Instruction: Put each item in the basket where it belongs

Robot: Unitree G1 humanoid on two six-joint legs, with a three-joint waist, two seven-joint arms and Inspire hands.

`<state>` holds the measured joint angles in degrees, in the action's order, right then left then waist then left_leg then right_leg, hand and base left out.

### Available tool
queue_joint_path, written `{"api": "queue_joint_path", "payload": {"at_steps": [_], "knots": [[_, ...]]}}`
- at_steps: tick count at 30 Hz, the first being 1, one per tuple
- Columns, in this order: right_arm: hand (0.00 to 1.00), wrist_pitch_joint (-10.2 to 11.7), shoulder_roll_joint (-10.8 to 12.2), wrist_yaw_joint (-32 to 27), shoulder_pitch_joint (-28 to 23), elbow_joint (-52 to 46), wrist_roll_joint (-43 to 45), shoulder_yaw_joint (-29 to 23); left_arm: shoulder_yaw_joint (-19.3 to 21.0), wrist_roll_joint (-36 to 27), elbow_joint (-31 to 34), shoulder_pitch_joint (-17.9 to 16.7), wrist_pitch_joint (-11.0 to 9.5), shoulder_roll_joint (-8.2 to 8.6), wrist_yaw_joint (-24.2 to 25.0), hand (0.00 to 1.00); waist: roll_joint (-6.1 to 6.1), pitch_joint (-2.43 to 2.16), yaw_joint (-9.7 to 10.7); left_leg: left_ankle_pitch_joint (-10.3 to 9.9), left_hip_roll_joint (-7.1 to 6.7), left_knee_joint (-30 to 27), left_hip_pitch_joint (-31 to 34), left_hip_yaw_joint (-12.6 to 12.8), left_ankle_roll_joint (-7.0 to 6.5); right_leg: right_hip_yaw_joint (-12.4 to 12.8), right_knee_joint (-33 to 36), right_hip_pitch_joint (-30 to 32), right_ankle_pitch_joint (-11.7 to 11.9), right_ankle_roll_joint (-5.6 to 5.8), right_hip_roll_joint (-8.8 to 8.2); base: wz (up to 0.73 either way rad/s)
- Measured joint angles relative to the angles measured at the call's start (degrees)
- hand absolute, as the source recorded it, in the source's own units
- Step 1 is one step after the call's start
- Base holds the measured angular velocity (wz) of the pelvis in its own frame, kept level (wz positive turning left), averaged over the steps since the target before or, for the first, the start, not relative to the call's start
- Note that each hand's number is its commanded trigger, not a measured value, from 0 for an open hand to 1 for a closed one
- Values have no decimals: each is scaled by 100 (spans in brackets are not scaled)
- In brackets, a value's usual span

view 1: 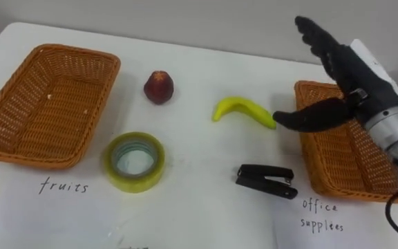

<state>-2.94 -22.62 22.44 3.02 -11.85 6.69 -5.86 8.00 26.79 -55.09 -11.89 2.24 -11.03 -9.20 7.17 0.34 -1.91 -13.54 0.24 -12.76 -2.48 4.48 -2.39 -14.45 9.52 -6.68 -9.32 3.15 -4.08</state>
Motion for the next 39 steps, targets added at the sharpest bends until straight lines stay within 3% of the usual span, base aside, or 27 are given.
{"api": "queue_joint_path", "payload": {"at_steps": [6,14,24,31,39], "knots": [[0,-76,-8,589,-1,210,218,49,3,-30,104,0,-2,-77,125,0,54,-37,-19,0,-4,-25,-4,-4,0,19,4,13,1,-1,-1,0],[0,-145,-7,1031,-273,309,386,145,-3,-35,110,16,-12,-100,122,0,48,-17,-18,0,-2,-6,-22,-5,0,14,0,-23,1,-1,1,0],[0,-336,-6,1268,-586,358,514,485,-177,-36,60,50,26,-139,121,0,1,27,-155,0,-6,-4,-23,0,0,18,0,-17,1,-1,4,0],[0,-341,-6,1285,-587,705,735,694,-258,-36,61,62,26,-142,138,0,49,6,-178,0,-7,3,-13,-7,0,20,2,-6,1,-1,0,0],[0,-340,-4,1284,-590,749,743,701,-265,-263,62,127,13,-144,136,0,65,15,-188,0,-5,2,-24,-5,0,19,1,-18,1,-1,-1,0]]}}
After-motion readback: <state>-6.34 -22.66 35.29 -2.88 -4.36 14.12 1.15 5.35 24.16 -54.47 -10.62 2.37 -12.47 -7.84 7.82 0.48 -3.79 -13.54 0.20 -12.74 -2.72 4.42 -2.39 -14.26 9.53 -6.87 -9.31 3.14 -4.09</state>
